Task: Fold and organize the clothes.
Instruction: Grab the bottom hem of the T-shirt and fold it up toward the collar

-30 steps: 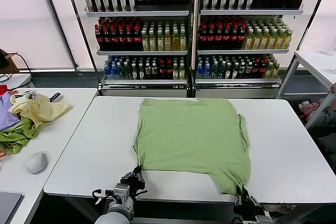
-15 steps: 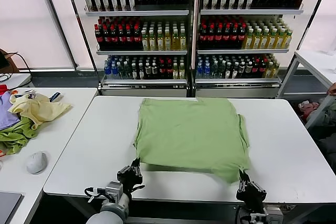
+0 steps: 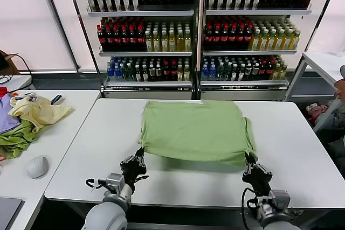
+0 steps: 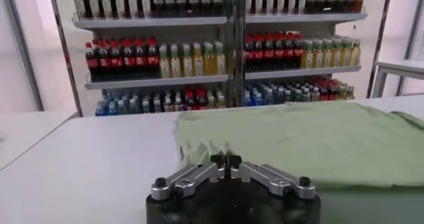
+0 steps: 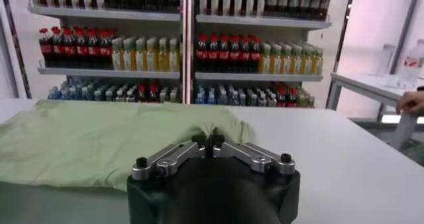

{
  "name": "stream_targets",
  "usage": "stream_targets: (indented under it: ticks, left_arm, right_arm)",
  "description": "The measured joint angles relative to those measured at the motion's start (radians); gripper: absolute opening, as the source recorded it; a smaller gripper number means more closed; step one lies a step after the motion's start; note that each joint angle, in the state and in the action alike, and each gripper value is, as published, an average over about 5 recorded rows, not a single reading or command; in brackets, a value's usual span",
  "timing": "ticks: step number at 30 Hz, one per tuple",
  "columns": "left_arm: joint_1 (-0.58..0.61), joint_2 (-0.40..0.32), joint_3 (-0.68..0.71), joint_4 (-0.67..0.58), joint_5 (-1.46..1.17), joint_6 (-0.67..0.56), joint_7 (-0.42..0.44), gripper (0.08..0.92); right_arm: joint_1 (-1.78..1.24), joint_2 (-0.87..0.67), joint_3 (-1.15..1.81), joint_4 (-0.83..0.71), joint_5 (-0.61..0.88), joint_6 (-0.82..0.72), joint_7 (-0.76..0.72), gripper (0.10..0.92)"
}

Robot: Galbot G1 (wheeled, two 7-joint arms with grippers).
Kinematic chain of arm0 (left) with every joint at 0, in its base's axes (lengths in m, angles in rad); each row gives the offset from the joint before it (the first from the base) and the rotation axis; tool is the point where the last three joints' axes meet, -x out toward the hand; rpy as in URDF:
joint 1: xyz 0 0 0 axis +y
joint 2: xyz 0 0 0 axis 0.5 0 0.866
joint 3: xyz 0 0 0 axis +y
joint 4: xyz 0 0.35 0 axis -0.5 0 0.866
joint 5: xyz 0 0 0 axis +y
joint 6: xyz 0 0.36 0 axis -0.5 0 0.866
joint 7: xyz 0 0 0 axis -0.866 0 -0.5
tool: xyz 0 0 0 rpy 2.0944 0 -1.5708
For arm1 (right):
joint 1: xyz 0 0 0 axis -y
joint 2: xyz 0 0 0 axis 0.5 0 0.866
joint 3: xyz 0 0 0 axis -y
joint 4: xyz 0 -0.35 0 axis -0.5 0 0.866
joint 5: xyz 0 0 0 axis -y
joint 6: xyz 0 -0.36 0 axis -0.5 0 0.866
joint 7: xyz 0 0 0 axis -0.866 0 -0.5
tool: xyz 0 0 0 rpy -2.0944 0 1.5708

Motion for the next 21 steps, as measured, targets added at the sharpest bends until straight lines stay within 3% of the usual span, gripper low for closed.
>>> stream_targets:
  ticks: [19, 21]
  left_arm:
    - [-0.266, -0.057, 0.075, 0.306, 0.005, 0.011, -0.028, 0.088]
    - [-0.285, -0.061, 0.081, 0.330, 0.009, 0.013, -0.029, 0.101]
  right_arm:
    - [0.298, 0.006, -0.095, -0.292, -0.036, -0.037, -0.024, 0.131]
    - [0.314, 0.010, -0.104, -0.311, -0.042, -0.043, -0.028, 0.159]
